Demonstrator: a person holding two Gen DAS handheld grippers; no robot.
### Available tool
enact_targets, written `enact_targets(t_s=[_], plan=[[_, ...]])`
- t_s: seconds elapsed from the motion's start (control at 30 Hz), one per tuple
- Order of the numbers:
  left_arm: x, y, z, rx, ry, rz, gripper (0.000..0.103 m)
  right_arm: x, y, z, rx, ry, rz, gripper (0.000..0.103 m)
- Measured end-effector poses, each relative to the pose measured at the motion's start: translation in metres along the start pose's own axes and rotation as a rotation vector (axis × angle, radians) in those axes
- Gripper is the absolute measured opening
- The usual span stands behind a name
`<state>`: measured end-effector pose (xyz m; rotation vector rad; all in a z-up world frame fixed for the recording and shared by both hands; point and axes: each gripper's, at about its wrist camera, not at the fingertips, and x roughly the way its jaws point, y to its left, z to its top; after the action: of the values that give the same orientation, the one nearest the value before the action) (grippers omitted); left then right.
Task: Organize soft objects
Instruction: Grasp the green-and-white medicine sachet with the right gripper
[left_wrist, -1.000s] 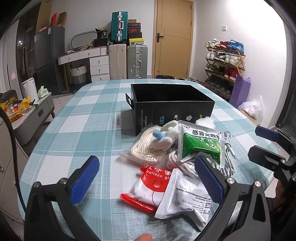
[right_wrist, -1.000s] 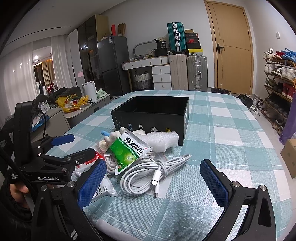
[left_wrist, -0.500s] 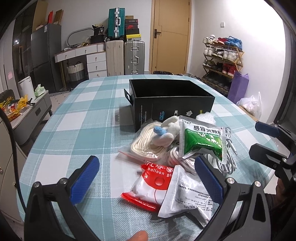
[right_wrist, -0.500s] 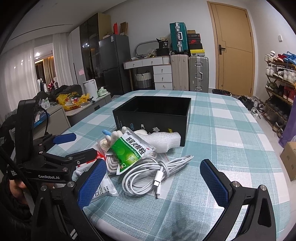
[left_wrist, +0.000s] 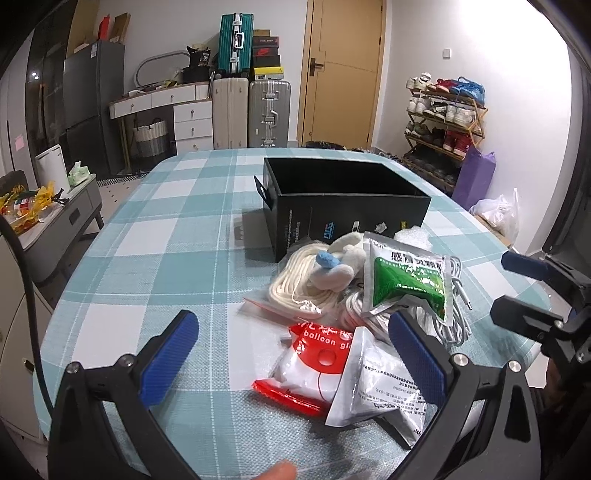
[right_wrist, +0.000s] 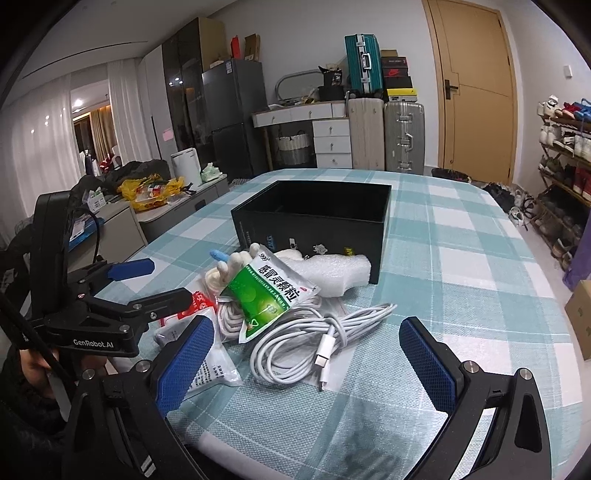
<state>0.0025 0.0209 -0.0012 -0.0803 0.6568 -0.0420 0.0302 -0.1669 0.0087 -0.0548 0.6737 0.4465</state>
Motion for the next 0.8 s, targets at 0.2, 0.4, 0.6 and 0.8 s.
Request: enact_targets(t_s=[0.2, 0.4, 0.6, 0.8], plan=[[-0.002, 0.001, 0.000, 0.046, 0.001, -0.012, 0.103, 0.001, 0.006, 0.001, -0.029, -0.004, 0.009, 0.103], [-0.007, -0.003, -0.002, 0.087, -0.020, -0.001, 0.103, 0.010, 0.010, 0.004, -0.049, 0.012, 0.012, 0.102], [-0.005, -0.001, -0.003, 0.085, -0.012, 0.003, 0.103, 0.025, 0.014, 0.010, -0.065, 0.030, 0.025, 0.099], [-0.003, 0.007, -0.002, 0.055, -0.002, 0.004, 0.103, 0.041, 0.022, 0.019, -0.120, 0.048, 0.022, 0.099]])
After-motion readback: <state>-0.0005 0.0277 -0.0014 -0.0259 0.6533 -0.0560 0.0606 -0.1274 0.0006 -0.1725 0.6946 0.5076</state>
